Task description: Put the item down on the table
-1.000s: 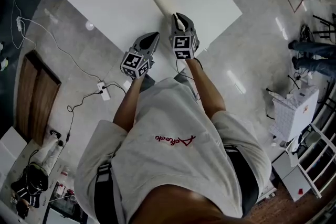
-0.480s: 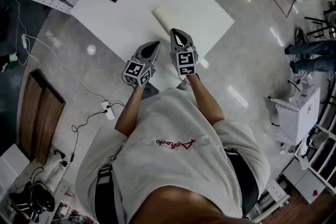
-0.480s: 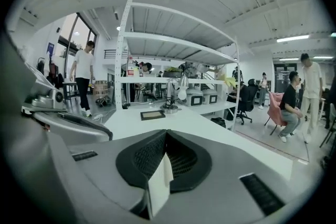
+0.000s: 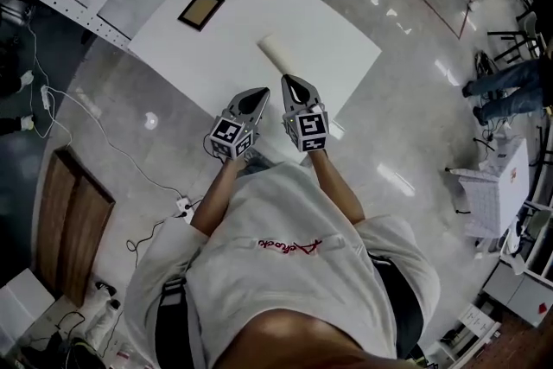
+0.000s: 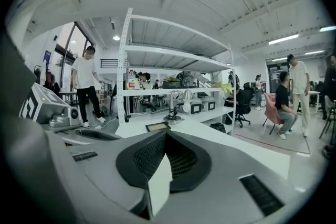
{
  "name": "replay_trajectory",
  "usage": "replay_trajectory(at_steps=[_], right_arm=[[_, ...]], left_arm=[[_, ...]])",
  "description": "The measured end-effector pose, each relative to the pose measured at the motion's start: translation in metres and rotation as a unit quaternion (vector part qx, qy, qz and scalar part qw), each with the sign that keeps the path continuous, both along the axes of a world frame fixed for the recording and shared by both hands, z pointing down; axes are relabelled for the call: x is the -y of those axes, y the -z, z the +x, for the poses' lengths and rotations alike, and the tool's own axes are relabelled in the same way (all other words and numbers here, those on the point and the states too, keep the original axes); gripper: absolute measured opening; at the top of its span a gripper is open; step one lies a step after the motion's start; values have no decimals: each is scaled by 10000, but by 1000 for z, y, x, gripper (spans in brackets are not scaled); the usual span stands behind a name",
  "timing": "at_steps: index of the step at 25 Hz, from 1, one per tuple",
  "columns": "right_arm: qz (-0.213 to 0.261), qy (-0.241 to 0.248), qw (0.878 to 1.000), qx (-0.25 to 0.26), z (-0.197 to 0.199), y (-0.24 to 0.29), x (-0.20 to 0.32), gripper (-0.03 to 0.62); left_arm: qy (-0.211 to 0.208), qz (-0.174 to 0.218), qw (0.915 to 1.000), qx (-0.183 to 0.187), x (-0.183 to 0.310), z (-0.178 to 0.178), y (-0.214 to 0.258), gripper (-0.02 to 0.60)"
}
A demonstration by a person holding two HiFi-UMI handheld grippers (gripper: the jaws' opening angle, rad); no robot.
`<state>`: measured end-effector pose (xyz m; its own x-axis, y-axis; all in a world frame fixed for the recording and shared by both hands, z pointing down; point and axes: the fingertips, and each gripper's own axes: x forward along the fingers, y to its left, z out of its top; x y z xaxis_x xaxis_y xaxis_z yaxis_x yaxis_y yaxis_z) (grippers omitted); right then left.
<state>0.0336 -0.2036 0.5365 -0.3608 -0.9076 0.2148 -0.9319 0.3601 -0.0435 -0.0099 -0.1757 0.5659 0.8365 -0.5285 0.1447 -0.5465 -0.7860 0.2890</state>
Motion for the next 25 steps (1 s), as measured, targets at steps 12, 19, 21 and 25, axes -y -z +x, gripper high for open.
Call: replay_trajectory(at_steps=[12, 19, 21, 25], right_arm=[[-142, -358, 9992, 57, -5, -8, -35, 18], [-12, -340, 9994, 27, 16, 3, -68, 18], [30, -336, 9994, 49, 21, 6, -76, 18], [87, -296, 9995, 39, 28, 6, -103, 18]], left_arm=[[-90, 36, 9999, 130, -17, -28, -3, 13], [18, 162, 9998, 139, -47, -12, 11, 13], [20, 204, 9997, 149, -58, -7, 14, 14], [83, 209, 9997, 98, -87, 3, 15, 13]])
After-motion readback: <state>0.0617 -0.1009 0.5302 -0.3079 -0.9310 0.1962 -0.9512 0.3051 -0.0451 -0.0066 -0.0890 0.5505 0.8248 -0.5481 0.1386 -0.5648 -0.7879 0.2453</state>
